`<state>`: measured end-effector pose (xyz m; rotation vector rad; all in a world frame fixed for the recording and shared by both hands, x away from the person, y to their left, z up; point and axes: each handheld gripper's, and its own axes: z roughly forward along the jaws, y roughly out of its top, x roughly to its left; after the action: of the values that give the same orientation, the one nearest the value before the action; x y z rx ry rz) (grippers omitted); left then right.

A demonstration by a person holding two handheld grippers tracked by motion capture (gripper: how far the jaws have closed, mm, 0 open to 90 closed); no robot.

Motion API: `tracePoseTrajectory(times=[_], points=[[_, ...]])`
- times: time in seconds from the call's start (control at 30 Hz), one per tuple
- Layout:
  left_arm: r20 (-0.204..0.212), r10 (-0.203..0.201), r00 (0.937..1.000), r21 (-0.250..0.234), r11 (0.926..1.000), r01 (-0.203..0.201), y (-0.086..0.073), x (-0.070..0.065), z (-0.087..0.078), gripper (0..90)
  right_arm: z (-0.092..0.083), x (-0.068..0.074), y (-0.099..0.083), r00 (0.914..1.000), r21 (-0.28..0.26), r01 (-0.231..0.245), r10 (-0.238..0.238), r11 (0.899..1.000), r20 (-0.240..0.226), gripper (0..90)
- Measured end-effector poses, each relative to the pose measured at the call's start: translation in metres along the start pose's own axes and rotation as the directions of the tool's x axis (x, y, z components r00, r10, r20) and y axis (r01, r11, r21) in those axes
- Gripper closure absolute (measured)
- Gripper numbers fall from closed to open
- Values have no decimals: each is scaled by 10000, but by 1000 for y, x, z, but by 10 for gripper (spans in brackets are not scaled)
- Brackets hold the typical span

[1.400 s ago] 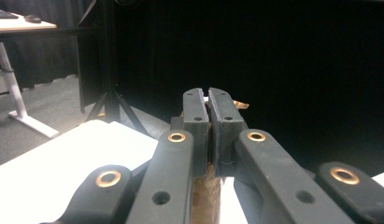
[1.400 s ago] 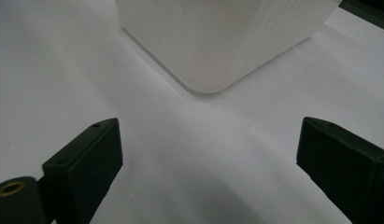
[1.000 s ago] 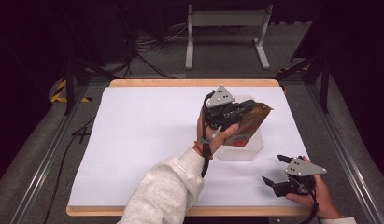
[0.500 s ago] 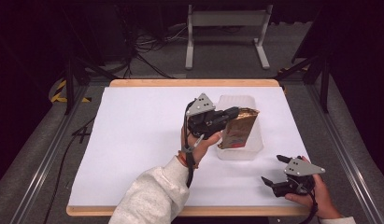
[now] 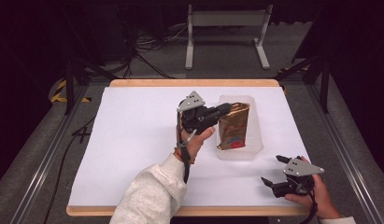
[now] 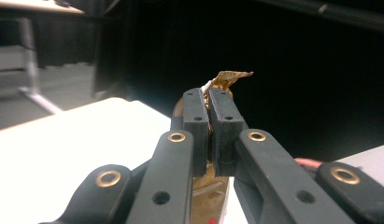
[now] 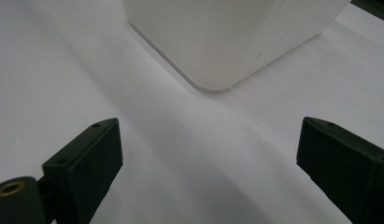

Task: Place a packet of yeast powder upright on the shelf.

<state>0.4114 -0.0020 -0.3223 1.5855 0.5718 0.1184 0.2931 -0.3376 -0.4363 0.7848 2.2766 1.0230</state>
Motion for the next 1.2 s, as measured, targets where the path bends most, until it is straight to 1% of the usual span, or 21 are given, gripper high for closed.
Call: tracePoseTrajectory(times=[0.07,0.1,0.13,0.17,0.2,0.23,0.33,0.43,0.47,0.5,0.57,0.6,0.7,0.73,0.77,0.8,0.83,0.9,1.0,1.1,1.2], points=[[18,21,10000,-46,10000,-21,-2,2,-4,867,0,0,0,10000,-14,-9,9,10000,-35,77],[240,-90,9997,-115,9999,93,-3,5,-5,867,0,0,0,10000,-6,-9,9,10000,-18,77],[519,-482,9975,-287,9983,498,-6,7,-7,867,0,0,0,10000,-4,-35,35,10000,-15,77],[846,-834,9929,-449,9952,874,-8,9,-5,867,0,0,0,10000,2,-35,35,10000,-29,78],[925,-826,9923,-498,9949,875,-8,7,-3,867,1,0,0,10000,40,-63,63,10000,-31,77],[1044,-712,9920,-555,9955,773,-8,3,0,867,1,0,0,10000,47,-40,40,10000,-48,77],[1549,-552,9864,-686,9954,665,-5,-11,12,869,2,1,1,9999,69,44,-44,10000,-95,77],[1776,-529,9827,-759,9948,673,-1,-23,25,870,3,0,0,9999,93,21,-20,10000,-105,78],[1813,-387,9827,-750,9958,531,1,-28,31,870,3,0,0,9999,104,14,-13,9999,-105,78],[1813,-387,9827,-750,9958,531,1,-28,31,870,3,0,0,9999,104,14,-13,9999,-105,78],[1840,-248,9826,-733,9966,389,4,-36,40,870,2,0,-1,9999,102,27,-26,9999,-112,78],[1985,-192,9799,-740,9967,345,5,-40,45,870,1,0,-1,9999,71,0,1,10000,-123,77],[1973,-120,9803,-753,9968,274,6,-45,53,870,1,0,-1,9999,54,-11,12,10000,-112,78],[1967,75,9804,-647,9979,54,6,-46,55,870,0,0,-1,9999,59,-10,10,10000,-115,77],[1794,201,9836,-494,9987,-114,4,-45,57,870,0,0,-1,9999,64,1,0,10000,-126,77],[1668,217,9858,-350,9993,-160,1,-44,57,870,0,0,-1,9999,74,31,-30,10000,-136,77],[1641,258,9861,-216,9995,-225,-1,-41,58,870,0,0,-1,9999,62,39,-38,10000,-140,78],[1336,105,9910,-36,9999,-102,-10,-34,55,870,-1,0,-1,9999,64,1,0,10000,-135,77],[1234,-192,9922,57,9998,186,-19,-21,46,869,-1,0,-1,9999,59,-11,12,10000,-117,77],[1234,-463,9913,188,9988,443,-27,-12,38,868,0,0,-1,9999,78,14,-13,10000,-126,78],[1295,-450,9906,347,9986,408,-37,-7,32,867,1,0,0,9999,116,50,-49,9999,-132,77]])
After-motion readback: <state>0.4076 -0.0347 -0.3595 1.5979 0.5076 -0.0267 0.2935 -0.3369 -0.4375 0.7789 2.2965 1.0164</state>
